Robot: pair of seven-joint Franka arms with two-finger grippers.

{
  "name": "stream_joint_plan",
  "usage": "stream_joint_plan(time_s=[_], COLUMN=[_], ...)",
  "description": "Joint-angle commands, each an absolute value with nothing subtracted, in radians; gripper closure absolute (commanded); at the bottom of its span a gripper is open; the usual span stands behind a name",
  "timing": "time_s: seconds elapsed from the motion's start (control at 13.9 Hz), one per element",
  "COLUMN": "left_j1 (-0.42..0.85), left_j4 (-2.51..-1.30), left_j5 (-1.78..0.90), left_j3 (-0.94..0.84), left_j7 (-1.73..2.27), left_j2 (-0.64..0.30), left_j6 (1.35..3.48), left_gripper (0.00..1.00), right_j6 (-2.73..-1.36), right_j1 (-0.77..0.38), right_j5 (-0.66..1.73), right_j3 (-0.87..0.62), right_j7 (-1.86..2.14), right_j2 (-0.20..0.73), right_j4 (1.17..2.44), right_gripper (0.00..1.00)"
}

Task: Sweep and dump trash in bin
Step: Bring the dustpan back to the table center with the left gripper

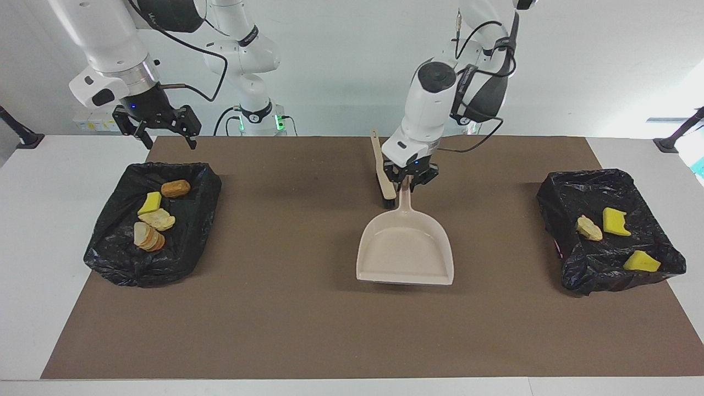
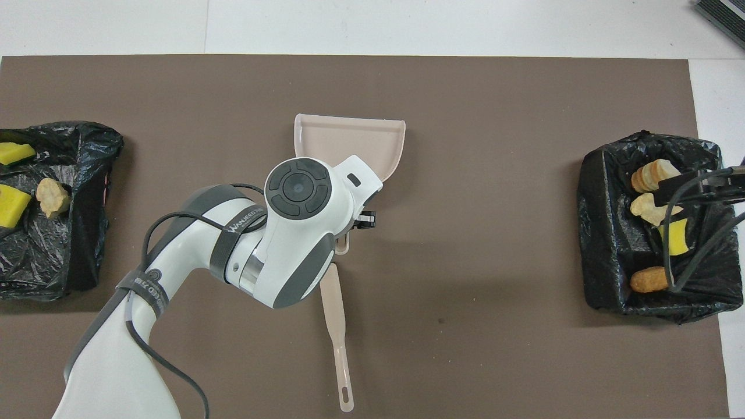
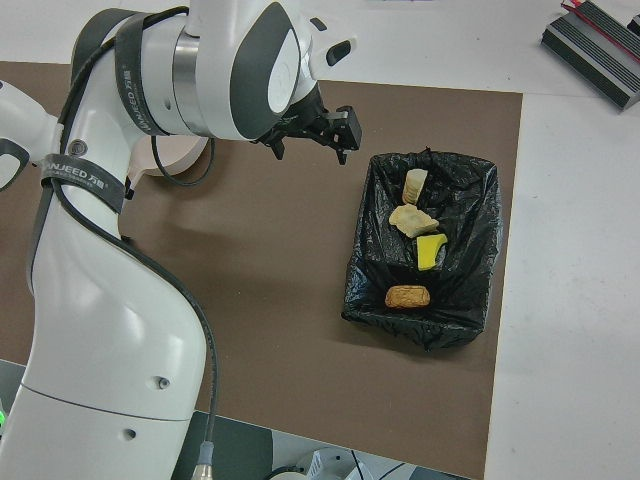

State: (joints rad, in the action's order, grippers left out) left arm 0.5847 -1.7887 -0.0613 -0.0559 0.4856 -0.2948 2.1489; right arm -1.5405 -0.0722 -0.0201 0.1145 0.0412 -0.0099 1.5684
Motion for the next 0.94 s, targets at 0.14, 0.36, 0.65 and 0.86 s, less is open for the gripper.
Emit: stream_joint_plan(time_s=[0.14,0.36,0.65,0.86], left_j1=[0.606,0.607,0.609,0.618], left_j4=[-1.827,-1.841,-1.864,-1.856], left_j5=[-0.124,-0.126,-0.126,-0.124], left_j3=[-0.046,-0.046,-0.046,-0.043], left_j7=[0.479,0.479,0.486,0.515], left_j2=[-0.288,-0.287,-0.296,-0.314], left_j6=[2.210,2.214,2.246,2.280], left_gripper=[1.00,1.00,1.00,0.50], right_j6=[-1.528,-1.528,-1.528,-1.528], right_j1=[-0.066,-0.066,-0.066,-0.066], right_j5=[-0.002,-0.002,-0.002,-0.002], right_j3=[0.113,0.114,0.114,0.112], right_j7=[0.025,0.025,0.025,0.025], right_j2=[-0.014,-0.014,-0.014,-0.014], right_j4=[1.563,1.563,1.563,1.563], right_gripper=[0.00,0.00,0.00,0.00])
